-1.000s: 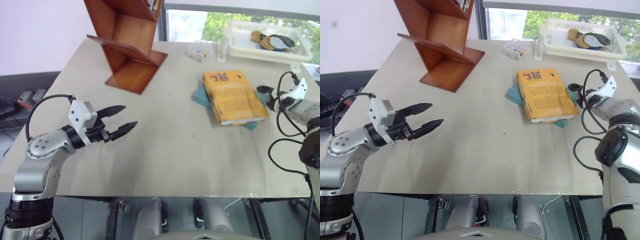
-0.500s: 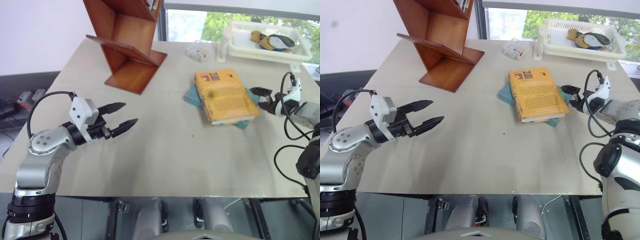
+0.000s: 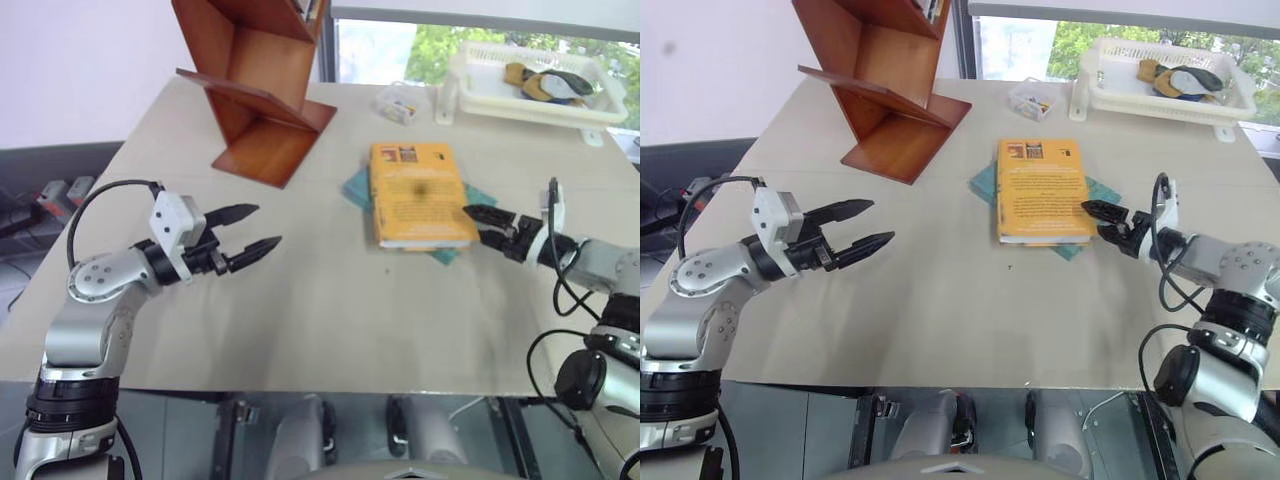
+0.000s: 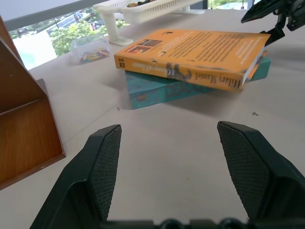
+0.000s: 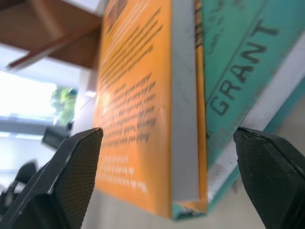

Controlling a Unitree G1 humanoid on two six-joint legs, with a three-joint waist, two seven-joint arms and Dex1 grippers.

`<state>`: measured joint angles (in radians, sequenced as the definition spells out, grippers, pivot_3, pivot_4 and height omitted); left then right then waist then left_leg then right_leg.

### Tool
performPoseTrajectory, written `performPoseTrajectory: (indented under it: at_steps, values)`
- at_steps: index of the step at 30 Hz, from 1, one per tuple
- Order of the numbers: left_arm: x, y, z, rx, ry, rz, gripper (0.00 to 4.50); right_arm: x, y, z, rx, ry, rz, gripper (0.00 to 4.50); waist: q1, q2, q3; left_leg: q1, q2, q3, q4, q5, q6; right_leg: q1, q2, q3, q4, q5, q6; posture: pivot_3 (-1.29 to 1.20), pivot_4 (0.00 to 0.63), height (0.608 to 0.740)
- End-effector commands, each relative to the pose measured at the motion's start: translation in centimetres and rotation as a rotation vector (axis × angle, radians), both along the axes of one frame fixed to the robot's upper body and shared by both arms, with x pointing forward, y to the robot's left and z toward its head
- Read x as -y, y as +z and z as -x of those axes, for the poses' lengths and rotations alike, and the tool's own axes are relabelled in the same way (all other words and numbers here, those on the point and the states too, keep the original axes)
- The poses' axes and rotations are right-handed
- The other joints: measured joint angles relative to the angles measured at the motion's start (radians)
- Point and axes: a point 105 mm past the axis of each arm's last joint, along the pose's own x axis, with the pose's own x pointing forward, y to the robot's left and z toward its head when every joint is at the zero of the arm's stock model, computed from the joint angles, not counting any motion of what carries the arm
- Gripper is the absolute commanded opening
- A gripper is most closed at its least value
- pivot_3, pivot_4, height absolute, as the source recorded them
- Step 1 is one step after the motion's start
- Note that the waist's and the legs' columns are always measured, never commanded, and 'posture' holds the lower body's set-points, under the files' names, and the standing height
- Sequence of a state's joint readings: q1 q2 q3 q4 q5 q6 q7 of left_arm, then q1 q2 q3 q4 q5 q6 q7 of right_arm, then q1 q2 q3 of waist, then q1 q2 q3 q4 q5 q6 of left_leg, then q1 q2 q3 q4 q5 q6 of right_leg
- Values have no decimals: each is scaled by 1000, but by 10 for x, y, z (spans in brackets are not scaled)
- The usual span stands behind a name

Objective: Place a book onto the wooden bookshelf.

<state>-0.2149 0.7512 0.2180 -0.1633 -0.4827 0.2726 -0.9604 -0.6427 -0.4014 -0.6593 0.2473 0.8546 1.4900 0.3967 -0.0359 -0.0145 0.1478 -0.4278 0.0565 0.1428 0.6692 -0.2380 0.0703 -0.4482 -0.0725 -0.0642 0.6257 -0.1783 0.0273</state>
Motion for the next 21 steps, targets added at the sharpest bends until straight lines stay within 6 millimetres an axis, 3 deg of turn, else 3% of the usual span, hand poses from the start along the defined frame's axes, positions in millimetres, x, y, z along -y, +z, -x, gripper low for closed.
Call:
performPoseTrajectory:
  at_steps: [1,10,15,21]
  values:
    - [2,8,-1,41,-16,-21,3536,-15,27,12,131,70,-35,4500,0,0,0,0,0,0,0,0,0,0,0,0,0,0,0,0,150,712]
    - [4,8,-4,44,-27,-27,3536,-36,30,32,183,159,-60,4500,4,0,0,-2,0,-2,0,0,0,0,0,-2,0,0,0,0,150,712]
    - [4,7,-5,43,-35,-31,3536,-44,22,41,170,176,-72,4500,4,0,0,-2,0,-2,0,0,0,0,0,-2,0,0,0,0,150,712]
    - [4,6,-6,37,-43,-38,3536,-60,8,70,168,253,-86,4500,6,0,0,-2,-1,-5,0,0,0,1,0,-3,0,0,0,0,150,712]
